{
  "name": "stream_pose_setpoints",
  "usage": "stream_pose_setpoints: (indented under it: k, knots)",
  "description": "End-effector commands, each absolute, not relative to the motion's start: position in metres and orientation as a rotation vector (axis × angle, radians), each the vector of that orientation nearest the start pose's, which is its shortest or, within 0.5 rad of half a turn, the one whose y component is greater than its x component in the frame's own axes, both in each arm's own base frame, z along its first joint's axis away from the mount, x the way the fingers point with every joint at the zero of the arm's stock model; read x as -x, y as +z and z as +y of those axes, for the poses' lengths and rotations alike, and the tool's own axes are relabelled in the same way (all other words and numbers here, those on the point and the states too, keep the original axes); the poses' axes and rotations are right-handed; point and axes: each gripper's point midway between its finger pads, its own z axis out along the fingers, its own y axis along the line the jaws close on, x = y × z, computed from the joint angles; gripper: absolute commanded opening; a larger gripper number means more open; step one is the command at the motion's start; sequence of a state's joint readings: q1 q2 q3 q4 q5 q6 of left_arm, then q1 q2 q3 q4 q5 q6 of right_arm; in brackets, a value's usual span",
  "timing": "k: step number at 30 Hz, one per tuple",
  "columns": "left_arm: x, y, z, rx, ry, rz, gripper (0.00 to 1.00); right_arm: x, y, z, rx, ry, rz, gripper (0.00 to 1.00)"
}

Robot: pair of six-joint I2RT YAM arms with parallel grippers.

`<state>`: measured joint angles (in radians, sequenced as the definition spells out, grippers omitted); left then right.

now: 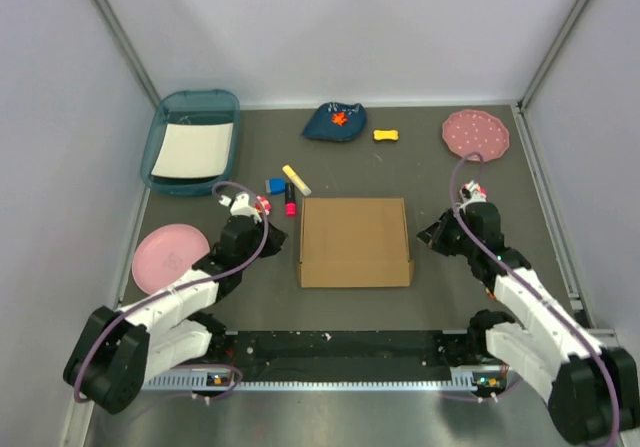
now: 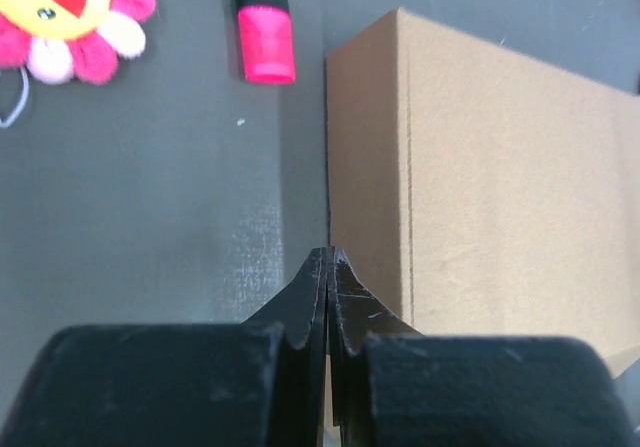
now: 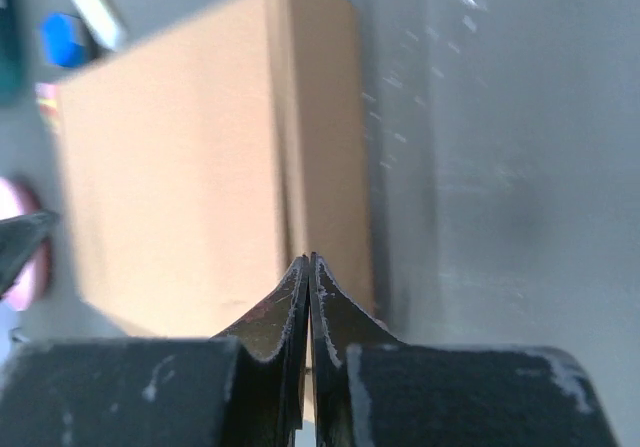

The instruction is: Fold the paper box

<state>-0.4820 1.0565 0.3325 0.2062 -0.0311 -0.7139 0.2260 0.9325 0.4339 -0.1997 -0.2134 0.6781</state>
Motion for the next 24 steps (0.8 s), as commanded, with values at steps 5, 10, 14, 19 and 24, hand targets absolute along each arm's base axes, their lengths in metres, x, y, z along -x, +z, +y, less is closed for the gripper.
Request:
stream_pose_setpoints:
  k: [5, 10, 14, 19, 24]
  knots:
    - [-0.282, 0.114, -0.166, 0.309, -0.732, 2.016, 0.00, -0.247, 0.155, 0.174, -0.204, 1.182, 2.029, 0.00]
    - [-0.279, 0.104, -0.174, 0.299, -0.776, 2.058, 0.00, -0.220, 0.063, 0.168, -0.370, 1.147, 2.303, 0.00]
    - [-0.274, 0.093, -0.178, 0.284, -0.794, 2.095, 0.00, -0.196, 0.013, 0.156, -0.490, 1.045, 2.490, 0.00]
    - [-0.273, 0.093, -0.176, 0.283, -0.782, 2.096, 0.01, -0.200, 0.034, 0.161, -0.452, 1.103, 2.408, 0.00]
    - [-0.277, 0.110, -0.175, 0.276, -0.783, 2.051, 0.03, -0.226, 0.102, 0.161, -0.343, 1.086, 2.232, 0.00]
